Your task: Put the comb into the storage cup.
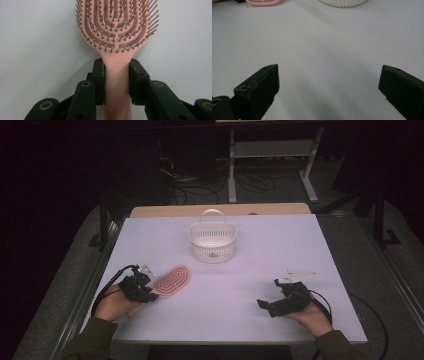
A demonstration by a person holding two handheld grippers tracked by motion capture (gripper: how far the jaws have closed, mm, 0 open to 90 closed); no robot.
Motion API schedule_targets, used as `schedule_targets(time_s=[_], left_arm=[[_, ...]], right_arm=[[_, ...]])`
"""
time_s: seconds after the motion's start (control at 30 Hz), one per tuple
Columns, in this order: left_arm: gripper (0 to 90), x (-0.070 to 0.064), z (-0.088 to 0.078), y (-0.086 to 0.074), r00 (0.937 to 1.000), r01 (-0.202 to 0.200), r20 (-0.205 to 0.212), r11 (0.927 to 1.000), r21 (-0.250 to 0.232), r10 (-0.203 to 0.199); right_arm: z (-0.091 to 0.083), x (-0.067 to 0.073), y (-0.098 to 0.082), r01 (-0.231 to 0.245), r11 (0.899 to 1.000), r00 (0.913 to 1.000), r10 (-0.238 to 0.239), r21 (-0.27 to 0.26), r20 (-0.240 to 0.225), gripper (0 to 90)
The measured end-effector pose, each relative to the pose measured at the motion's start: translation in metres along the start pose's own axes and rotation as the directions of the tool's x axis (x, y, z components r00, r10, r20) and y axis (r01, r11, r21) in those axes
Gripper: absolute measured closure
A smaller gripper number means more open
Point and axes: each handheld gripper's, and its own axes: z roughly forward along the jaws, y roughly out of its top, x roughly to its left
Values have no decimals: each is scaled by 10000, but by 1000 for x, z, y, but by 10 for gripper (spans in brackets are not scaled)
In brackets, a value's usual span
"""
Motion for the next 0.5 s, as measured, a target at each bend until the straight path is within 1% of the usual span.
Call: schedule_targets(time_s=[0.13,0.23,0.37,0.5], left_arm=[[703,1,-5,-2,9999,95,123,9997,-232,-92],[702,3,-9,-3,9995,215,236,9989,-417,-205],[703,0,-13,-4,9994,215,290,9977,-648,-197],[702,-6,-20,-1,9993,75,378,9947,-1023,-36]], right_arm=[[-2,0,0,11,10000,10000,-10,-65,10,31],[-3,-2,1,-94,9998,9999,93,-168,-59,31],[-3,-1,0,-8,9999,10000,7,-118,-77,31],[-2,0,1,12,9999,10000,-13,-153,-81,31]])
